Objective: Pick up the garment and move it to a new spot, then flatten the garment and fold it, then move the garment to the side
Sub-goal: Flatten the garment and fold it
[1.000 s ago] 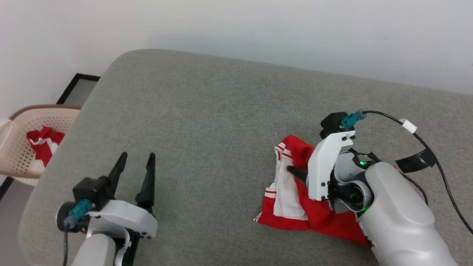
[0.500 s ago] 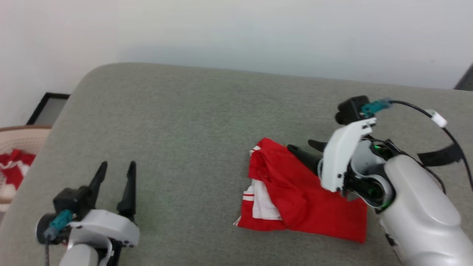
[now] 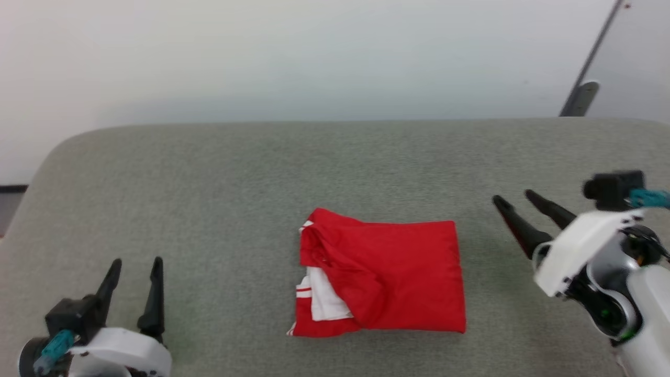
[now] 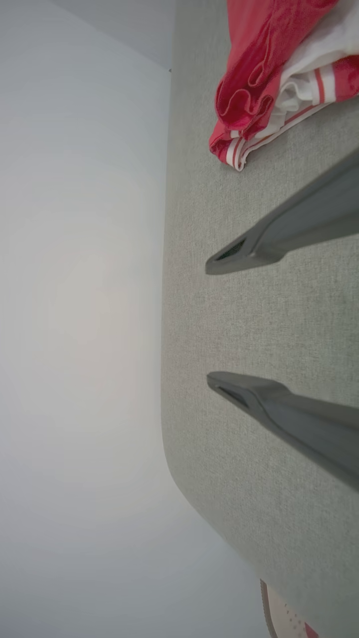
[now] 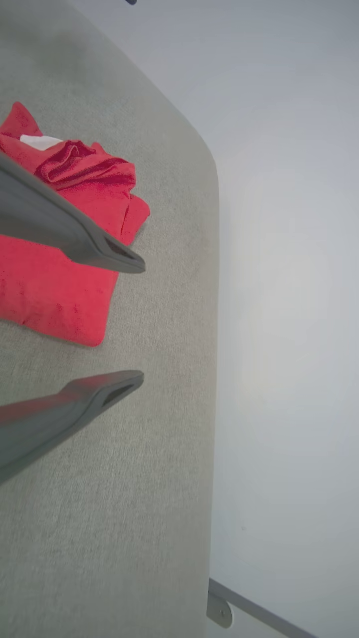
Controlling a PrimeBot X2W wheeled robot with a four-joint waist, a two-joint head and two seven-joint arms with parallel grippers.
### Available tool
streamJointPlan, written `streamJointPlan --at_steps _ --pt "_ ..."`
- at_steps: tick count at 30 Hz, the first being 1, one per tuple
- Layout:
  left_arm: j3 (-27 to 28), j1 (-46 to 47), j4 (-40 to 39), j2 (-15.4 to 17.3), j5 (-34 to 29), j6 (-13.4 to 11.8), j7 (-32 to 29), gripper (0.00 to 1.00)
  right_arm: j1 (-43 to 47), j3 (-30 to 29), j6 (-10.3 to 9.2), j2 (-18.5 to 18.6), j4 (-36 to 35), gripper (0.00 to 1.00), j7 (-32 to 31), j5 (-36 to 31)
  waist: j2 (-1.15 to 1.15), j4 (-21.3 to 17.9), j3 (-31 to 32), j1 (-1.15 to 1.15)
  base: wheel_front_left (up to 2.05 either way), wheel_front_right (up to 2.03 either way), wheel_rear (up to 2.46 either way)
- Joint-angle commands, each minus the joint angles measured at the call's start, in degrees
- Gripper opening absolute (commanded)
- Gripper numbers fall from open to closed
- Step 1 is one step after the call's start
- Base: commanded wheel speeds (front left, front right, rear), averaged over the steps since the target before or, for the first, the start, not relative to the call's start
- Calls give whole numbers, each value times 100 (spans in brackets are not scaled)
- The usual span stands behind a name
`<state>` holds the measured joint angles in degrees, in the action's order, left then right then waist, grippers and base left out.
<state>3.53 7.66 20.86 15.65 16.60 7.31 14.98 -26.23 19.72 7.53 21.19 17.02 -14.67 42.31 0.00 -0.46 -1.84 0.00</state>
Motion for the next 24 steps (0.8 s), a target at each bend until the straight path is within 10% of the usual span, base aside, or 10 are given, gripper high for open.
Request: streamJointPlan --at_steps 1,24 --pt "37 -94 -39 22 -29 12 23 100 110 -69 -9 48 -33 100 131 -51 0 -220 130 0 0 0 0" --pt "294 -598 -320 -78 -207 17 23 100 1794 -1248 -9 218 -29 100 2240 -858 0 -271 302 0 0 0 0"
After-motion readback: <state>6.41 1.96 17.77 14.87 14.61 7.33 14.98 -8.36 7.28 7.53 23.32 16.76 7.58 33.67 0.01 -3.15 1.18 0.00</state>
